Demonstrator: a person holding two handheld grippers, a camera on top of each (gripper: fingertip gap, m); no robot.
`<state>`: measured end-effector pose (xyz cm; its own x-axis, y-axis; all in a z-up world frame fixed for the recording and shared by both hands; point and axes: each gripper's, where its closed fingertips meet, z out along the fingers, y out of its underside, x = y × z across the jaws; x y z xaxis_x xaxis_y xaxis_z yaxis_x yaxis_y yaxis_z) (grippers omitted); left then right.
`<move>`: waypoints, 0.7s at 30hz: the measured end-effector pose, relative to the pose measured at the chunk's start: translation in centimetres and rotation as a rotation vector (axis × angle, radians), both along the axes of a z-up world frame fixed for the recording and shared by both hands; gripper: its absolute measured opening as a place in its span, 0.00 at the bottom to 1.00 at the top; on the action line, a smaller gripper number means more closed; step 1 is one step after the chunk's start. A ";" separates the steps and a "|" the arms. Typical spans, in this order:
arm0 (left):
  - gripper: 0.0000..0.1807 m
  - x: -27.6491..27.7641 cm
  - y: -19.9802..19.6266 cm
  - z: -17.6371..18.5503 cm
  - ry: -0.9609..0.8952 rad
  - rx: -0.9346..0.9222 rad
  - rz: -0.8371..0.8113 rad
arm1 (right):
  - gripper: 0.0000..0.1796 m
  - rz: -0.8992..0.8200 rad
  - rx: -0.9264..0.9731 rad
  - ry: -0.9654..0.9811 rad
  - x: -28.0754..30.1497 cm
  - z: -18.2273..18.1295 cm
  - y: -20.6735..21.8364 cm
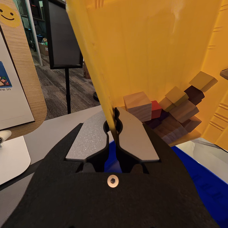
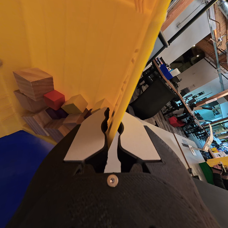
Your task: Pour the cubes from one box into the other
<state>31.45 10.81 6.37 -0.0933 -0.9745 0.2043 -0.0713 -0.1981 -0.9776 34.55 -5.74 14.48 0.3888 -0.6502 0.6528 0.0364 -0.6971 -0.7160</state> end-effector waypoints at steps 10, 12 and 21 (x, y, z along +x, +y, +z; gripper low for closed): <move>0.03 -0.4 0.1 0.3 -0.052 -0.010 0.003 | 0.06 0.015 0.001 -0.048 -0.7 0.6 0.2; 0.03 -0.4 0.1 0.3 -0.050 -0.003 0.005 | 0.06 0.016 0.005 -0.045 -0.7 0.4 0.2; 0.03 -0.5 0.1 0.1 -0.055 -0.016 0.007 | 0.06 0.020 0.001 -0.052 -0.8 0.5 0.2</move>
<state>30.94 10.88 6.45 -0.0983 -0.9718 0.2142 -0.0163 -0.2136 -0.9768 33.75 -5.51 14.97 0.3673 -0.6433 0.6718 0.0871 -0.6953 -0.7134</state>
